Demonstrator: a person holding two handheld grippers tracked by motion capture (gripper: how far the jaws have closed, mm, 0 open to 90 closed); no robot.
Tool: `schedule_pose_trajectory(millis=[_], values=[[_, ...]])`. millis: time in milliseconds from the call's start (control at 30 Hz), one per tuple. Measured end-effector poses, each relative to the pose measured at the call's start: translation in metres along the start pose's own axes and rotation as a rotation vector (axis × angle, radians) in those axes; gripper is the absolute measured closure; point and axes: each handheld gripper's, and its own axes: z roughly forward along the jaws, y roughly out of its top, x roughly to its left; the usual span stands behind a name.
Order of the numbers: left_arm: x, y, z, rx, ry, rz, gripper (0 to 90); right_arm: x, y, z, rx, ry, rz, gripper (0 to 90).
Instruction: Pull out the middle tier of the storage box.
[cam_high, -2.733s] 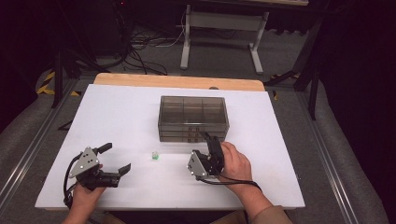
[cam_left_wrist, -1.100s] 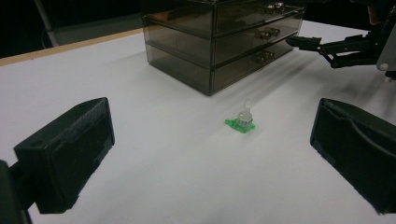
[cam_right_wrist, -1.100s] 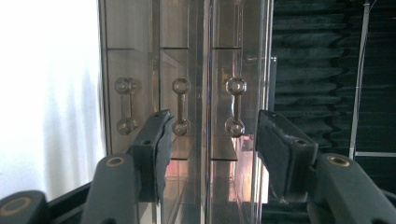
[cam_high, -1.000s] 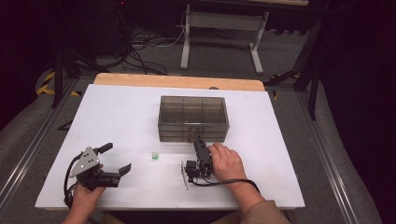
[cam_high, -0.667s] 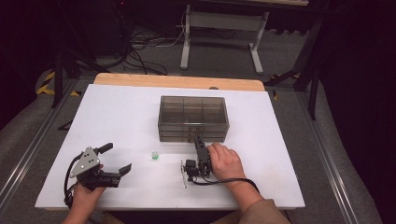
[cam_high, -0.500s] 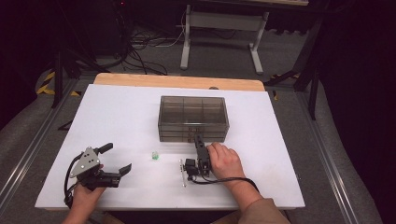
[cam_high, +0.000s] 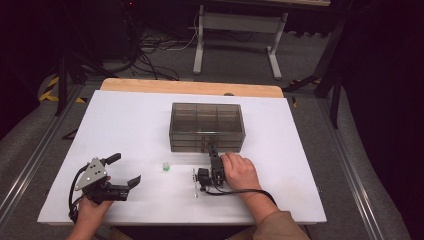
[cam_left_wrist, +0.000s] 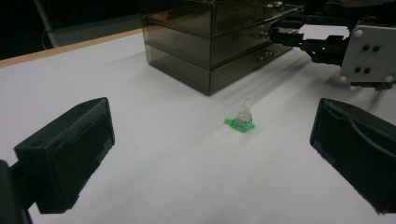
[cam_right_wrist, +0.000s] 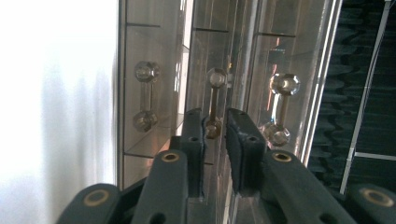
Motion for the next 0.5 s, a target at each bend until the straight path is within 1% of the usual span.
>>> schedule_pose_trajectory(millis=[33, 100, 200, 433, 500], values=[[0.0000, 0.0000, 0.0000, 0.000, 0.000, 0.000, 0.8, 0.0006, 0.0003, 0.0002, 0.006, 0.005, 0.001, 80.7], [0.0001, 0.0000, 0.0000, 0.000, 0.000, 0.000, 0.8, 0.0010, 0.0007, 0.0006, 0.002, -0.001, -0.008, 80.7], [-0.0001, -0.0001, 0.0003, -0.002, -0.001, 0.000, 0.8, 0.0001, 0.0008, 0.0005, 0.004, 0.006, -0.003, 81.1], [-0.0003, 0.0000, 0.0000, -0.001, 0.003, -0.003, 0.8, -0.0018, 0.0006, -0.0002, 0.004, 0.023, 0.024, 81.6], [-0.0003, -0.0001, 0.0000, -0.001, 0.003, -0.003, 0.8, -0.0033, 0.0005, -0.0007, 0.004, 0.032, 0.022, 81.6]])
